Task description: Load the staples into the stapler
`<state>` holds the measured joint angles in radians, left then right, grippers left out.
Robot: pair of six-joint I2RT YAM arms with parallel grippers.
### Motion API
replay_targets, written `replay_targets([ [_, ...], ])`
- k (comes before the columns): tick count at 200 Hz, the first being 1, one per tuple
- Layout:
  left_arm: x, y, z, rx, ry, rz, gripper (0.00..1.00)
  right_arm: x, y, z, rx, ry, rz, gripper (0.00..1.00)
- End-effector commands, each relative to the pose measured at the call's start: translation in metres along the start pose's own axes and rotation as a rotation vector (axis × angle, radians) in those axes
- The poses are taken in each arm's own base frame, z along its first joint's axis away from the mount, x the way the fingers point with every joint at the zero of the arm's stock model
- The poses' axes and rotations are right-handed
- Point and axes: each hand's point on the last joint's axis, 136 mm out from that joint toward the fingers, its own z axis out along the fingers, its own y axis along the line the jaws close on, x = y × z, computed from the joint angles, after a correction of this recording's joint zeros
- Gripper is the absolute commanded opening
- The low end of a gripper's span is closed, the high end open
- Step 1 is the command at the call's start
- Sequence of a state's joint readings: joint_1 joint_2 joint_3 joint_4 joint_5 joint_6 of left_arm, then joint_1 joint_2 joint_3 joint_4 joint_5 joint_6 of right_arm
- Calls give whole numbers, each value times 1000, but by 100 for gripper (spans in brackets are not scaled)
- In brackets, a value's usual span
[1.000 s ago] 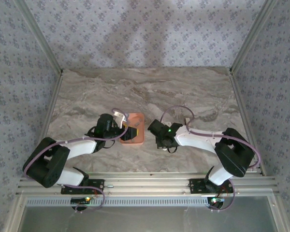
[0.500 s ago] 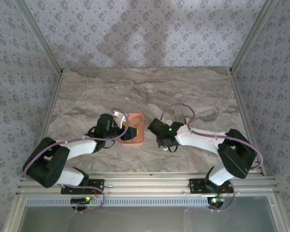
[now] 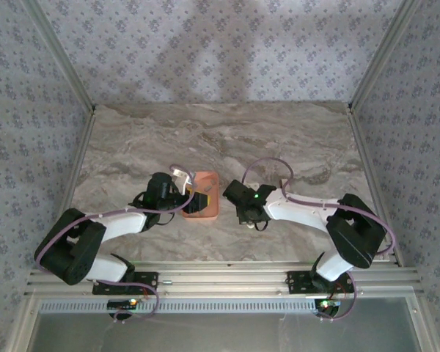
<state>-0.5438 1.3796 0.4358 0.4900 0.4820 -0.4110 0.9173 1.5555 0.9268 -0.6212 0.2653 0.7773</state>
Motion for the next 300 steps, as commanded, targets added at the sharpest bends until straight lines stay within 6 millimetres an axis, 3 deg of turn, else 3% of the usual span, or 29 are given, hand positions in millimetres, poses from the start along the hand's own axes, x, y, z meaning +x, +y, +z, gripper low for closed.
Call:
replay_targets([
  [1, -9, -7, -3, 18, -21, 29, 57, -1, 4, 0, -4, -3, -11, 12],
  [134, -8, -6, -3, 18, -18, 27, 57, 10, -5, 5, 31, 37, -20, 12],
  [195, -8, -6, -3, 17, -20, 26, 57, -2, -3, -9, 6, -22, -31, 12],
  [300, -8, -7, -5, 13, -21, 27, 57, 12, -6, 9, 30, 33, -42, 12],
])
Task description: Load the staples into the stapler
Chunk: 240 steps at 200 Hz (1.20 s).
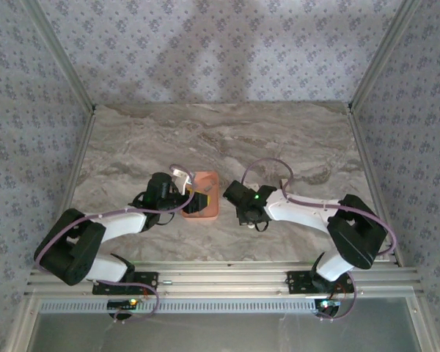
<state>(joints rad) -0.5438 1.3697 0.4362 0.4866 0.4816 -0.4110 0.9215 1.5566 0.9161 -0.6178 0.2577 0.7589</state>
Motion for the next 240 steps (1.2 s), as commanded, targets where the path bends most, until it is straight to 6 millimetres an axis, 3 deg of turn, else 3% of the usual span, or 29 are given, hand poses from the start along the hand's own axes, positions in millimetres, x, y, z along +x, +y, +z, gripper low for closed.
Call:
replay_targets([
  [1, -6, -5, -4, 11, -15, 23, 57, 7, -6, 7, 31, 23, -17, 12],
  [75, -6, -4, -4, 8, -15, 23, 57, 15, -7, 10, 29, 51, -12, 12],
  [99, -6, -5, -3, 11, -16, 26, 57, 14, -8, 8, 34, 51, -10, 16],
  [182, -9, -7, -3, 17, -20, 26, 57, -13, -4, -27, -46, -58, 12, 28],
  [240, -20, -18, 1, 64, -19, 51, 58, -10, -11, -16, -160, -39, 150, 28],
])
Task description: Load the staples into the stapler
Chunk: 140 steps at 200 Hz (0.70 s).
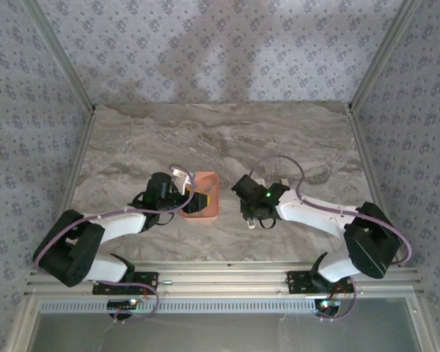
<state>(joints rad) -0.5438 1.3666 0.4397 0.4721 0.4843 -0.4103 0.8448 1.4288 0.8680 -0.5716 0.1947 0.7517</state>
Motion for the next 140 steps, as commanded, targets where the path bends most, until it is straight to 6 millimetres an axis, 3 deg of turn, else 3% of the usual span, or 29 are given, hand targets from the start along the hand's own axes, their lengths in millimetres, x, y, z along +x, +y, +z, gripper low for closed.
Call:
replay_targets([
  [1, -21, -18, 1, 66, -25, 54, 58, 6, -3, 2, -57, 11, 61, 28],
  [34, -36, -44, 18, 155, 2, 108, 58, 15, -13, -2, -157, 0, 179, 28],
  [75, -39, -75, 53, 221, 89, 142, 57, 31, -28, -4, -349, -10, 339, 28],
  [140, -17, -110, 118, 340, 243, 110, 57, 46, -47, -17, -412, -9, 395, 28],
])
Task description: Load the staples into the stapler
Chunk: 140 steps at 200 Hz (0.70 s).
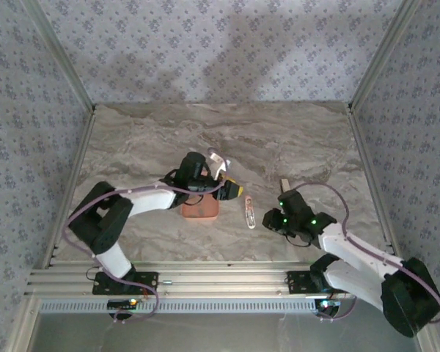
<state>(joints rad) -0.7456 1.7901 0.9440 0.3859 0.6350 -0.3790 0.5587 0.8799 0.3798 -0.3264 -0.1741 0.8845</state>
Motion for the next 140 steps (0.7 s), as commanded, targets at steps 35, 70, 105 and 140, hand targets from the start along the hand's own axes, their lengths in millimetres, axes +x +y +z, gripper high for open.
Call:
replay_targets([
  [35, 18, -15, 42, 83, 119, -32, 56, 9, 0, -5, -39, 38, 1, 28],
  [70, 26, -28, 41, 134, 143, -18, 54, 11, -2, -5, -34, 49, -8, 27],
  [105, 33, -47, 37, 199, 159, 18, 54, 10, -4, -6, -29, 48, -3, 27],
  [140, 48, -58, 36, 251, 205, 21, 53, 8, -3, -6, -37, 46, 4, 27],
])
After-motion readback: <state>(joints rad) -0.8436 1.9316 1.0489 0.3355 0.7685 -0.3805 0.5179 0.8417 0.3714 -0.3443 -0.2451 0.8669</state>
